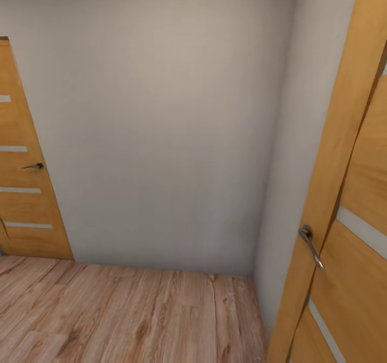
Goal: Move the two storage containers from the living room to the garage. In the garage, place one container on the floor and stack the other container on top of it (either order is fine).
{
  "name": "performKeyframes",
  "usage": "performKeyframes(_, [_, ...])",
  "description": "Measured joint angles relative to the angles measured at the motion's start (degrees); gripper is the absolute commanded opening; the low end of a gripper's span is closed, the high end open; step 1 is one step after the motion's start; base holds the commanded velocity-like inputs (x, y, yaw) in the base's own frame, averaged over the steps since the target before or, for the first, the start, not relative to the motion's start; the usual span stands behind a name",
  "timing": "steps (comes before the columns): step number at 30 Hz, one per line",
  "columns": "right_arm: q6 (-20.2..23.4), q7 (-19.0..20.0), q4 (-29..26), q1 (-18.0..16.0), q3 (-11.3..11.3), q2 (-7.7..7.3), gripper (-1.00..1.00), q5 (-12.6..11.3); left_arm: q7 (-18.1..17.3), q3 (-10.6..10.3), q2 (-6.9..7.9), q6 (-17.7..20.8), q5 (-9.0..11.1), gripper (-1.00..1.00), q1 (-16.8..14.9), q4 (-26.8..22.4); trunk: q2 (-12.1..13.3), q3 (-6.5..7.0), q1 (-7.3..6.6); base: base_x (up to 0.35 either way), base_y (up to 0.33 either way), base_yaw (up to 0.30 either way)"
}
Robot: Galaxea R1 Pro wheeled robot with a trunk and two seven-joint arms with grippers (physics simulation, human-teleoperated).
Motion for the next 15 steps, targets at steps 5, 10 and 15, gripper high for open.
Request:
performKeyframes(5, [0.0, 0.0, 0.0, 0.0, 0.0, 0.00, 1.00, 0.0, 0.0, 0.0, 0.00, 0.0, 0.0, 1.00, 0.0, 0.0, 0.0, 0.00, 0.00, 0.321, 0.000, 0.000])
performKeyframes(10, [0.1, 0.0, 0.0, 0.0, 0.0, -0.14, 1.00, 0.0, 0.0, 0.0, 0.00, -0.1, 0.0, 1.00, 0.0, 0.0, 0.0, 0.00, 0.00, 0.321, 0.000, 0.000])
performKeyframes(15, [0.1, 0.0, 0.0, 0.0, 0.0, -0.24, 1.00, 0.0, 0.0, 0.0, 0.00, -0.1, 0.0, 1.00, 0.0, 0.0, 0.0, 0.00, 0.00, 0.321, 0.000, 0.000])
